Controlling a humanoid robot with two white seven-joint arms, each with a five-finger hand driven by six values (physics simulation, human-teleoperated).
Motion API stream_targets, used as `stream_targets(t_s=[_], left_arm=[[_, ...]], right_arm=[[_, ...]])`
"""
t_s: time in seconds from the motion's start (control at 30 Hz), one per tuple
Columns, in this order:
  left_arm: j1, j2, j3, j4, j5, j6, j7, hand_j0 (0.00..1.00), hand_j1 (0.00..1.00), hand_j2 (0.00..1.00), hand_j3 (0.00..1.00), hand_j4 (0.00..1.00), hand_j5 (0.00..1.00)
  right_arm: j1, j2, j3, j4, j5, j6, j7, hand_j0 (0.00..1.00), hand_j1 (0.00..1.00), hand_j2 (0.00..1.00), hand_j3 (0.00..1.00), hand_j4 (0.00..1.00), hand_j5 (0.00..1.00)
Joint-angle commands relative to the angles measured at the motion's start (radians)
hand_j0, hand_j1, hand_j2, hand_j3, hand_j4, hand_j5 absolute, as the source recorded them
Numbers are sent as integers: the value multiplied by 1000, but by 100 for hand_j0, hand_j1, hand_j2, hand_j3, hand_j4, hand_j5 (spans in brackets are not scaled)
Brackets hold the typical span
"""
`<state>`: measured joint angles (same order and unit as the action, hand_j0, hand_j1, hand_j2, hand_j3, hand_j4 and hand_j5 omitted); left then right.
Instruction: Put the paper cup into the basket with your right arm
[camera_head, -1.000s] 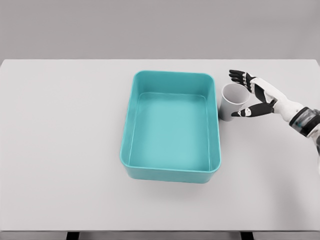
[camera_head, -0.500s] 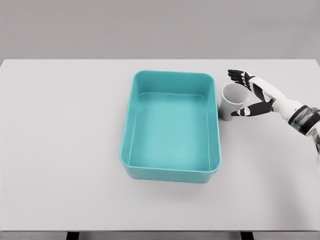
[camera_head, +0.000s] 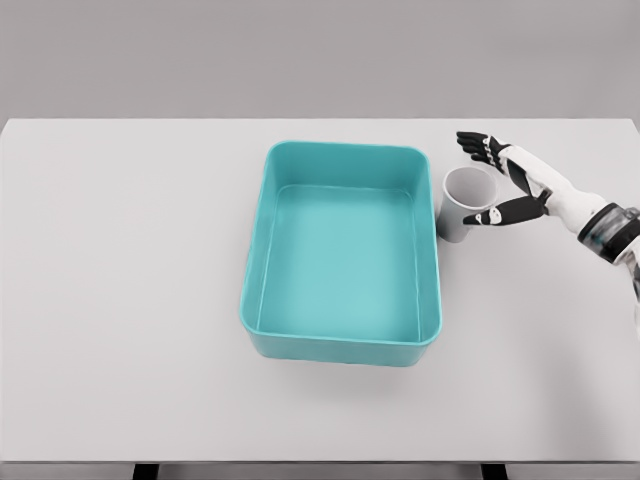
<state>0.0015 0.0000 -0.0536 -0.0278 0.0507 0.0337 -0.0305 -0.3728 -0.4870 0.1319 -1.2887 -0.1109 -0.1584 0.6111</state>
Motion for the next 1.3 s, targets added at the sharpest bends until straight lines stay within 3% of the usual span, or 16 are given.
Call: stream_targets(t_s=[0.0, 0.43, 1.27], left_arm=[[0, 0, 0, 0, 0, 0, 0, 100, 100, 100, 100, 100, 100], [0, 0, 0, 0, 0, 0, 0, 100, 100, 100, 100, 100, 100], [0, 0, 0, 0, 0, 0, 0, 100, 100, 100, 100, 100, 100]], right_arm=[[0, -1, 0, 2, 2, 0, 0, 100, 100, 100, 100, 100, 100], [0, 7, 2, -8, 4, 4, 0, 99, 99, 99, 99, 99, 99], [18, -4, 8, -38, 4, 7, 0, 84, 84, 84, 84, 84, 84]])
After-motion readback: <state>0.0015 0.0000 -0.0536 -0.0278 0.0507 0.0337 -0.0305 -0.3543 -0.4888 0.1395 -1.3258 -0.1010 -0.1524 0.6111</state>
